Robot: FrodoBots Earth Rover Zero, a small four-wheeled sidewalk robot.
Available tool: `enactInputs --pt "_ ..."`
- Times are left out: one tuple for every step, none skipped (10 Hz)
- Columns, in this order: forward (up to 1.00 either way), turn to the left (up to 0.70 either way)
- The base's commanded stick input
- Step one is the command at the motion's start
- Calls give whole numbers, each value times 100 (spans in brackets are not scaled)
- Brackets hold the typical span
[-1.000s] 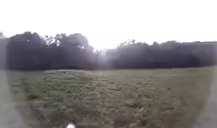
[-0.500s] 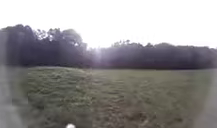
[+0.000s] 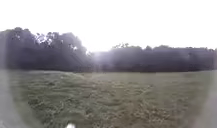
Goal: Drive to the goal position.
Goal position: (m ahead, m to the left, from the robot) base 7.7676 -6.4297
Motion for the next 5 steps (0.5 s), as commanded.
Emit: enactInputs --pt "70 -7" --pt "70 0" --pt "70 0" --pt "70 0" --pt "70 0"
